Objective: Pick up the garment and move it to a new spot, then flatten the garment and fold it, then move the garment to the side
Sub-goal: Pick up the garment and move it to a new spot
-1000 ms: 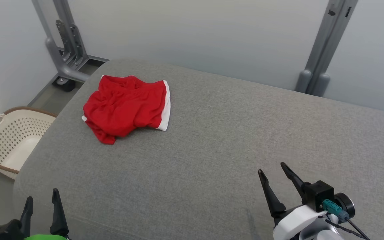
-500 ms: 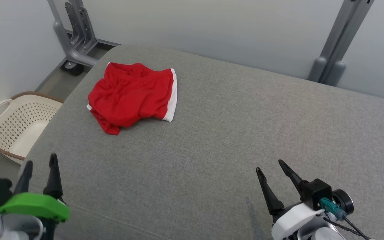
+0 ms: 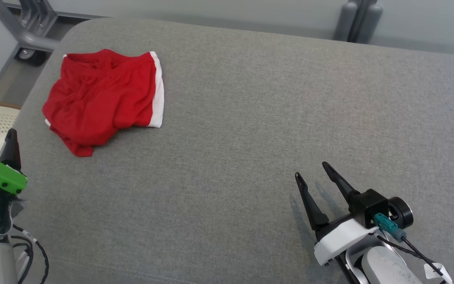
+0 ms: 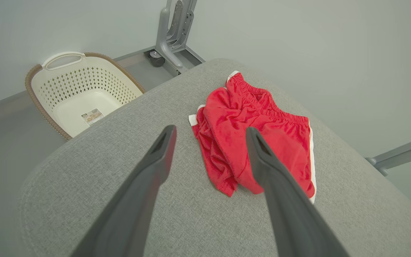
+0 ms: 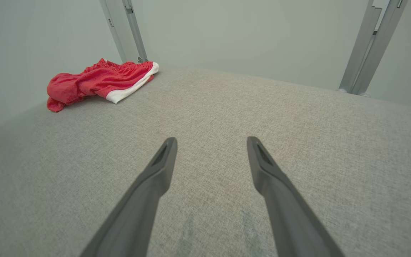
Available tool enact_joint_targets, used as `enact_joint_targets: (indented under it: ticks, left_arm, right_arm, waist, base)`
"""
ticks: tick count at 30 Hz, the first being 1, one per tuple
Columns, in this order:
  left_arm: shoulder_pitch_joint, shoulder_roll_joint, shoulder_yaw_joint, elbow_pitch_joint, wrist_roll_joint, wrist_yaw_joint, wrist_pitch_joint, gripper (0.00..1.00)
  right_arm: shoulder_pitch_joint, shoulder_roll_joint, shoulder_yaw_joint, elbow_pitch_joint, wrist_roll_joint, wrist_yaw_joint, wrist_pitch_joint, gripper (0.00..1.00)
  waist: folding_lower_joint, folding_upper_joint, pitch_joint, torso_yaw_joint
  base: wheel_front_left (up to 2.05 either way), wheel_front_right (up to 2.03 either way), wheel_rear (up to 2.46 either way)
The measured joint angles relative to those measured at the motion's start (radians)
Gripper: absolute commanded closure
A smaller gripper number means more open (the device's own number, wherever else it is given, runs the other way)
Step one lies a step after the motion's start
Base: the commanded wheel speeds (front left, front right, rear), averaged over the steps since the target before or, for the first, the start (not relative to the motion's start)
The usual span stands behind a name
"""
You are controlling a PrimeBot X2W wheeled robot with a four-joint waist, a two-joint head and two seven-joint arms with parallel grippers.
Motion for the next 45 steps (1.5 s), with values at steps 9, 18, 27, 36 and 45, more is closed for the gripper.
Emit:
enact_joint_targets:
  ticks: [9, 18, 27, 36, 45]
  left_arm:
    - [-0.088, 0.027, 0.082, 0.066, -0.079, 0.056, 0.081, 0.00]
    - [-0.148, 0.017, 0.071, 0.164, -0.076, 0.065, 0.074, 0.00]
    - [-0.156, 0.023, 0.056, 0.223, -0.058, 0.060, 0.043, 1.00]
    - [-0.258, -0.024, -0.109, 0.129, -0.004, -0.108, -0.012, 1.00]
    - [-0.263, -0.164, -0.298, -0.007, -0.029, -0.122, -0.004, 1.00]
  right_arm:
    - [-0.051, -0.001, 0.000, -0.005, -0.009, 0.002, 0.000, 0.00]
    - [-0.125, -0.014, -0.046, -0.011, -0.011, 0.003, 0.000, 0.00]
    - [-0.126, -0.011, -0.059, 0.003, -0.010, 0.002, 0.000, 0.00]
    - [-0.125, -0.003, -0.060, 0.020, -0.008, 0.003, 0.000, 0.00]
    - [-0.123, 0.017, -0.054, 0.037, 0.009, 0.013, 0.000, 0.00]
  waist:
    - [0.0000, 0.0000, 0.121, -0.101]
    - [0.0001, 0.0000, 0.227, -0.200]
    - [0.0000, 0.0000, 0.240, -0.237]
    - [-0.0001, 0.0001, 0.206, -0.233]
    - [-0.0001, 0.0001, 0.140, -0.233]
  base:
    - [0.00, 0.00, 0.00]
    - [0.00, 0.00, 0.00]
    - [0.00, 0.00, 0.00]
    - [0.00, 0.00, 0.00]
    - [0.00, 0.00, 0.00]
